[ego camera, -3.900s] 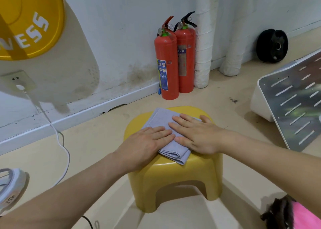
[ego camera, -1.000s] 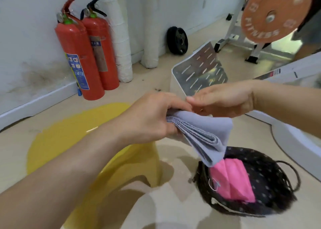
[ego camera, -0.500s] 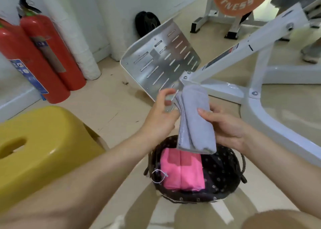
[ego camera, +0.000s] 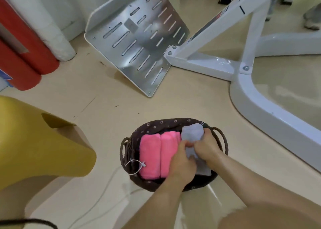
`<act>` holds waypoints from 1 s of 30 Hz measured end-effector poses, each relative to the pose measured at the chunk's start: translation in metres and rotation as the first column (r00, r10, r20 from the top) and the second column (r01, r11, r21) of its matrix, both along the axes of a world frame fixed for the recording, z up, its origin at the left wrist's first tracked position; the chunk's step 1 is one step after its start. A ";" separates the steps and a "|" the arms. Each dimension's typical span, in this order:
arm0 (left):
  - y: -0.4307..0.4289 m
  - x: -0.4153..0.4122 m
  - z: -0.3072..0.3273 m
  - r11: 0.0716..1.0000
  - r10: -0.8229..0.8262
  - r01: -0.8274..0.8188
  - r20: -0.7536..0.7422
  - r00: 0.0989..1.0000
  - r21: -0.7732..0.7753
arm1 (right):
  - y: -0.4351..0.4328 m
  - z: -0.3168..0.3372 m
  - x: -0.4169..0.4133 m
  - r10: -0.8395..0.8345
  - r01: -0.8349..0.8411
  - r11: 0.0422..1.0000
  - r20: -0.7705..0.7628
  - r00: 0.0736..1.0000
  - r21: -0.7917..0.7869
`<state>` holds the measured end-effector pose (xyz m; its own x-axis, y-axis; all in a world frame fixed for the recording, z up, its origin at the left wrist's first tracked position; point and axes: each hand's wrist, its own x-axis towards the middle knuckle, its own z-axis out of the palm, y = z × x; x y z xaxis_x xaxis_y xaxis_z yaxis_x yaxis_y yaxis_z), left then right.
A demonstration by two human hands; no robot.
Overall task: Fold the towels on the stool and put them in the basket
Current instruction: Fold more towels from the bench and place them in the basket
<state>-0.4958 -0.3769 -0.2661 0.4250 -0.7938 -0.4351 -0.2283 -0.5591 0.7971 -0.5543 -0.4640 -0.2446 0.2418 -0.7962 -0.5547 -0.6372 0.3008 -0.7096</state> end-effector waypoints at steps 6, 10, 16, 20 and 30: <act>-0.005 -0.011 -0.008 0.998 -0.032 0.025 0.110 0.993 0.063 | 0.007 -0.010 0.003 0.028 -0.038 0.995 -0.110 0.994 -0.088; -0.009 -0.012 -0.023 0.990 -0.126 0.100 0.293 0.948 0.103 | 0.011 -0.027 -0.002 0.081 -0.105 0.973 -0.124 0.989 -0.204; -0.016 -0.001 -0.027 0.936 -0.340 0.243 0.462 0.819 0.256 | 0.011 -0.028 -0.007 0.341 -0.533 0.761 -0.470 0.814 -0.371; -0.017 0.011 -0.018 0.918 -0.397 0.290 0.662 0.635 0.272 | 0.006 -0.026 -0.011 0.540 -0.788 0.534 -0.593 0.597 -0.308; 0.006 0.027 -0.038 0.834 -0.544 0.511 0.453 0.706 0.206 | 0.010 -0.036 -0.008 0.634 -0.888 0.424 -0.642 0.432 -0.178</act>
<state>-0.4686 -0.3709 -0.3038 0.1076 -0.9311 -0.3484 -0.8377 -0.2737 0.4727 -0.5622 -0.4543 -0.2805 0.7228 -0.5434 -0.4269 -0.6553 -0.7351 -0.1739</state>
